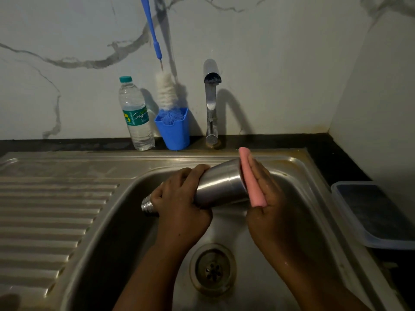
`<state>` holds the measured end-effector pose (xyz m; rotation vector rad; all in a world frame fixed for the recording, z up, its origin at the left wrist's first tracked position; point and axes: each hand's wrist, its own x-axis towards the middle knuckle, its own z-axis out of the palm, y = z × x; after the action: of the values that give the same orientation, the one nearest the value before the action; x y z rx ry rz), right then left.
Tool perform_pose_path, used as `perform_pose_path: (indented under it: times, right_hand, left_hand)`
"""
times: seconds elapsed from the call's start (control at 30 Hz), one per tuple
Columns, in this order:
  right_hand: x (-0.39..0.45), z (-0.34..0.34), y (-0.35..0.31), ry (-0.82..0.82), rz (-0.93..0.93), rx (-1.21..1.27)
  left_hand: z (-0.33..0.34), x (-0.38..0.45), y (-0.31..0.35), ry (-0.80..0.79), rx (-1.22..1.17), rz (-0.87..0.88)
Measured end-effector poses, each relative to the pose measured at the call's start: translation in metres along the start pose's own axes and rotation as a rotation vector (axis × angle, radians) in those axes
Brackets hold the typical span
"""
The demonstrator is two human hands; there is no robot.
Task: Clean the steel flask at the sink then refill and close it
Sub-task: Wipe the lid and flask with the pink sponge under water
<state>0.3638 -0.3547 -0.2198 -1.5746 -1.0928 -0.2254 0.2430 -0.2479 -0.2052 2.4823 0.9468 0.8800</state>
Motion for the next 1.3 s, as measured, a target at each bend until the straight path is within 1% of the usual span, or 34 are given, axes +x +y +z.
perform_pose_path:
  times: [0.07,0.17,0.27,0.37,0.4,0.47,0.57,0.73,0.83,0.97,1.1,1.17,1.3]
  right_hand:
    - [0.001,0.000,0.007,0.037,0.026,0.018]
    - [0.000,0.003,0.000,-0.002,0.032,0.021]
    - [-0.006,0.004,-0.010,-0.077,-0.059,-0.046]
    - [-0.006,0.004,-0.014,-0.133,-0.111,-0.055]
    - [-0.005,0.003,-0.012,-0.108,-0.115,-0.036]
    - [-0.002,0.002,-0.007,-0.034,-0.059,0.015]
    - [0.000,0.004,-0.002,-0.008,0.007,0.034]
    - [-0.008,0.002,-0.019,-0.125,-0.053,-0.018]
    - [-0.007,-0.001,-0.019,-0.129,-0.063,0.042]
    - [-0.005,0.000,-0.014,-0.099,-0.012,0.112]
    - [-0.004,0.005,-0.007,-0.030,0.070,0.174]
    - [-0.005,0.006,-0.007,-0.025,0.060,0.125]
    - [-0.007,0.003,-0.019,-0.096,-0.025,0.063]
  left_hand:
    - [0.001,-0.001,0.003,-0.021,-0.016,0.025]
    - [0.003,-0.001,0.001,-0.002,-0.039,0.007]
    - [0.001,0.002,-0.005,0.054,-0.027,-0.072]
    - [0.000,0.003,-0.009,0.074,-0.032,-0.137]
    - [0.000,0.003,-0.008,0.070,-0.028,-0.133]
    - [0.001,0.002,-0.004,0.065,-0.033,-0.098]
    - [0.002,0.001,-0.001,0.085,-0.063,-0.076]
    - [0.002,0.003,-0.006,0.169,-0.106,-0.161]
    - [0.001,0.005,-0.008,0.200,-0.111,-0.199]
    - [0.002,0.005,-0.008,0.183,-0.139,-0.210]
    - [0.002,0.003,-0.001,0.123,-0.130,-0.155]
    - [0.003,0.001,0.001,0.083,-0.097,-0.157]
    - [0.003,0.001,-0.005,0.075,-0.093,-0.146]
